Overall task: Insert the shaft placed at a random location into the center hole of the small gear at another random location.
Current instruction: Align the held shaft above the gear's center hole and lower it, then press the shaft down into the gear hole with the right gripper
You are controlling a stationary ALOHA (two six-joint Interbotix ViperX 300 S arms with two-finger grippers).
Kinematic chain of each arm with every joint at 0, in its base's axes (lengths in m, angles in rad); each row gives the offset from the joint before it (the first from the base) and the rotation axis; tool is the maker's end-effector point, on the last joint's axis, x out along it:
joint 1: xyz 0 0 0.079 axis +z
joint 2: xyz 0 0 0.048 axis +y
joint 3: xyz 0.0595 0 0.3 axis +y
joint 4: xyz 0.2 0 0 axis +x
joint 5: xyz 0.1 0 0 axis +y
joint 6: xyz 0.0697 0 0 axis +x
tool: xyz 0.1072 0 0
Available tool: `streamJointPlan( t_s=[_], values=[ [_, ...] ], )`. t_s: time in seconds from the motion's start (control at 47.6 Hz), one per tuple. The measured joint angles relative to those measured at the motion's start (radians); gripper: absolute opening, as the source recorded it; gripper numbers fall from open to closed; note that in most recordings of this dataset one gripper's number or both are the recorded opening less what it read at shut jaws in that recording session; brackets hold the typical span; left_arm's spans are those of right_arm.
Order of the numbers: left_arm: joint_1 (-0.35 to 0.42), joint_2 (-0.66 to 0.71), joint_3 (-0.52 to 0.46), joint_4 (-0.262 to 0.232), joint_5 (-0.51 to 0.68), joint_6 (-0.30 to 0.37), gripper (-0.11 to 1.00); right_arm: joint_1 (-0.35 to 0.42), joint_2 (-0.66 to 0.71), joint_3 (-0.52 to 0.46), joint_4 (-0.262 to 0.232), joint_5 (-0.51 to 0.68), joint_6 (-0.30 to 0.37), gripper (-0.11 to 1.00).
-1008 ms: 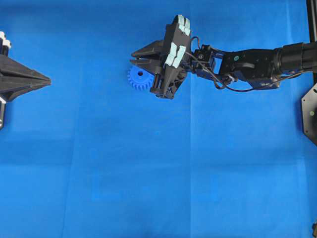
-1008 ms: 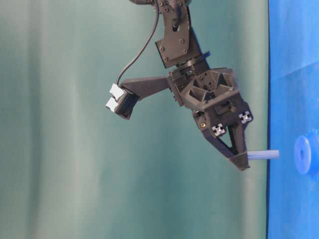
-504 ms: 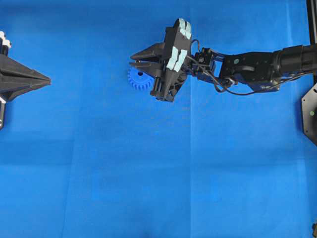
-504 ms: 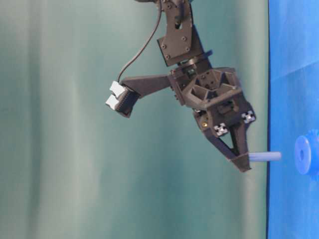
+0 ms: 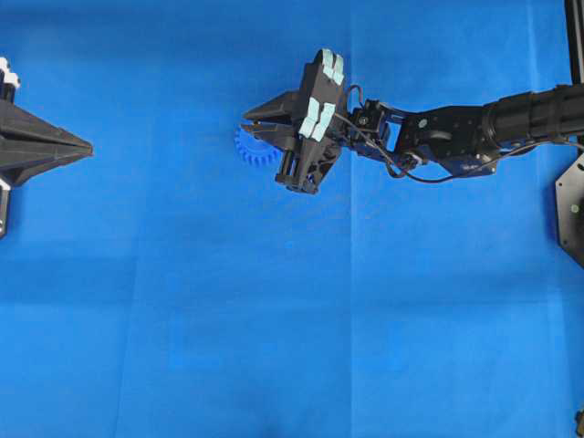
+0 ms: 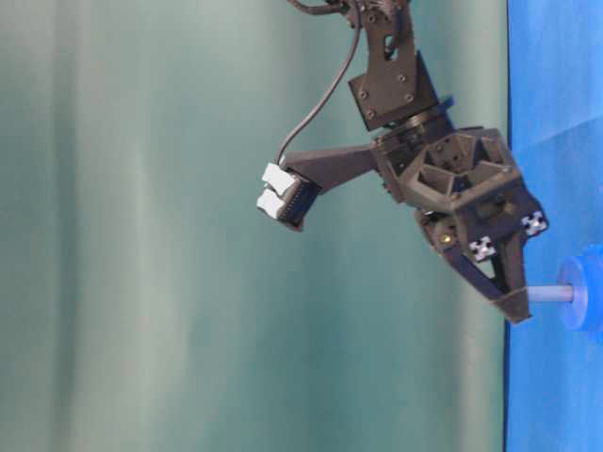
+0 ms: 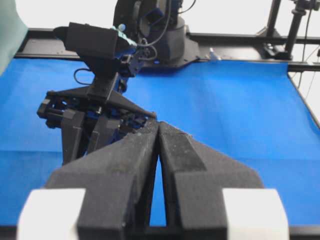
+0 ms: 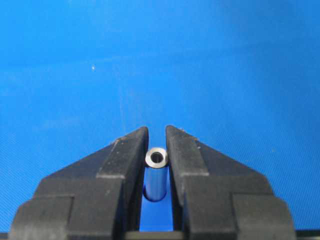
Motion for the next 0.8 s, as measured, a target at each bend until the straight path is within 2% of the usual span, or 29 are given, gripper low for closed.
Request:
streamJointPlan(
  t_s=[0.798],
  values=[
    [0.000,0.003,0.002,0.002,0.000,0.000,0.00,0.003,0.055,0.002,0.020,-0.014,0.003,0.03]
  ],
)
